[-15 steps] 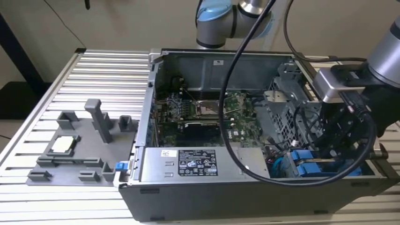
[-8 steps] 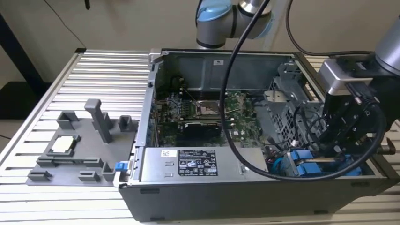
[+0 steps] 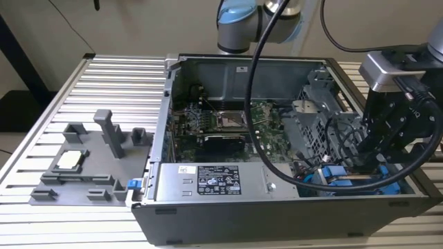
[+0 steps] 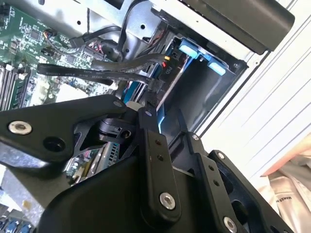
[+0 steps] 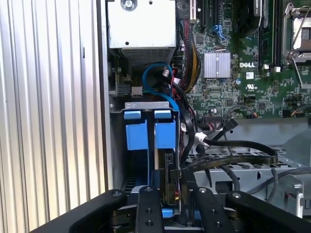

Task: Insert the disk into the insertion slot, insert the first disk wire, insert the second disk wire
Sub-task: 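Insert the second disk wire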

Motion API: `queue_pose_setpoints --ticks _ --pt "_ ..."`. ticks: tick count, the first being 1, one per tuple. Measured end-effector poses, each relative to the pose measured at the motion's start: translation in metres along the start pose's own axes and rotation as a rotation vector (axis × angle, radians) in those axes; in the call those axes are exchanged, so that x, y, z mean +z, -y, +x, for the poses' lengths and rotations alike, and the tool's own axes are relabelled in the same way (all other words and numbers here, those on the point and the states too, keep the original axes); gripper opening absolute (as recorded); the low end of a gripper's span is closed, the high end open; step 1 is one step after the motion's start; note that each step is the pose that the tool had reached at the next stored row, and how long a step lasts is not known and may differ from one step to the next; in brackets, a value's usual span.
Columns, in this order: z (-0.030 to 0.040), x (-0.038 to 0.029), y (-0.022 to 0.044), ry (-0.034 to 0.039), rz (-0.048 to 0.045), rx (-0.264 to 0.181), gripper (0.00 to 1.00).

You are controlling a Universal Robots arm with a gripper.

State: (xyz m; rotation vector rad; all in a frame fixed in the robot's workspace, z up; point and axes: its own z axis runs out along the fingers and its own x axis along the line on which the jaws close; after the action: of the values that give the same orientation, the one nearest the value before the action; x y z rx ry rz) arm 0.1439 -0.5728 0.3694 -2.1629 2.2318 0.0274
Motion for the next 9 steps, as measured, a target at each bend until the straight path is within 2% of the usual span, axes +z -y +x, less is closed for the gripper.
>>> queue_pose_setpoints --ticks 9 --pt "0.0000 -0.0001 0.0000 0.0031 -0.0001 0.000 0.32"
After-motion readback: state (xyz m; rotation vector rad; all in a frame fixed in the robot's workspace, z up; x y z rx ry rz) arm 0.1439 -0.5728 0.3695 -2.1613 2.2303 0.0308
